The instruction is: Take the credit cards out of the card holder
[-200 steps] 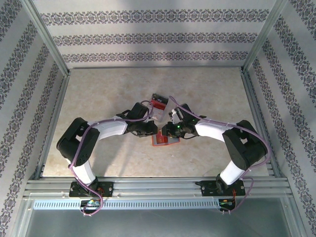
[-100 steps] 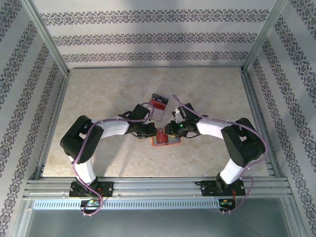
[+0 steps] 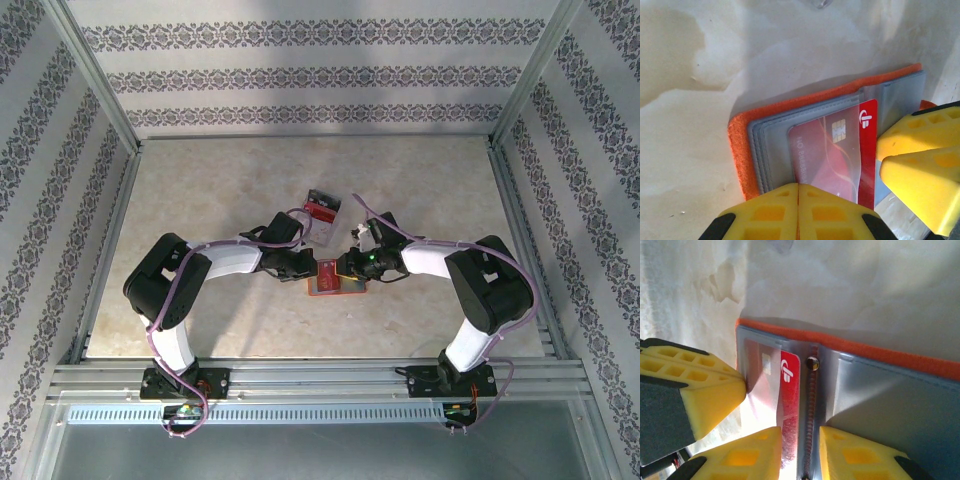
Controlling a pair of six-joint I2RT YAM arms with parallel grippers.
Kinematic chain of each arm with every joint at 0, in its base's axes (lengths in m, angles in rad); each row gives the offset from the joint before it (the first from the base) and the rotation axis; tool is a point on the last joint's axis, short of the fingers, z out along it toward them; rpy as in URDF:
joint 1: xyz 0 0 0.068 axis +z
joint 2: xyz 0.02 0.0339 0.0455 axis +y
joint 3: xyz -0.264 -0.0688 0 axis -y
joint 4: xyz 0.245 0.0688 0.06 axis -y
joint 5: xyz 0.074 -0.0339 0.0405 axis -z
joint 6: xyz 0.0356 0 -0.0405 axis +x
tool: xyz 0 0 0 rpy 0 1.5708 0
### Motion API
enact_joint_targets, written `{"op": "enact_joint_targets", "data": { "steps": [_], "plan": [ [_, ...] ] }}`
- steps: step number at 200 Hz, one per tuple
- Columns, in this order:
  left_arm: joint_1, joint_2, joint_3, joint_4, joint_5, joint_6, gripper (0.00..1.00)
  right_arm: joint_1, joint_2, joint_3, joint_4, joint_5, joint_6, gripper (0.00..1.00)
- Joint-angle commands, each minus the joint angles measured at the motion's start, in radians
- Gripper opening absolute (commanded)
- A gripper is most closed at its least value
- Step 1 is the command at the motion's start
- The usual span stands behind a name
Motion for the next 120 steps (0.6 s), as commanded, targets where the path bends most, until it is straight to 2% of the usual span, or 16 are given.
{"op": "enact_joint_targets", "data": {
  "steps": [1, 120],
  "plan": [
    [0.005, 0.029, -0.025, 0.005, -0.021, 0.01, 0.08, -0.003, 0.023, -0.023, 0.029, -0.06, -0.021, 0.27],
    [0.005, 0.039, -0.022, 0.004, -0.02, 0.01, 0.08, -0.003, 0.053, -0.034, 0.08, -0.088, 0.003, 0.25]
  ]
}}
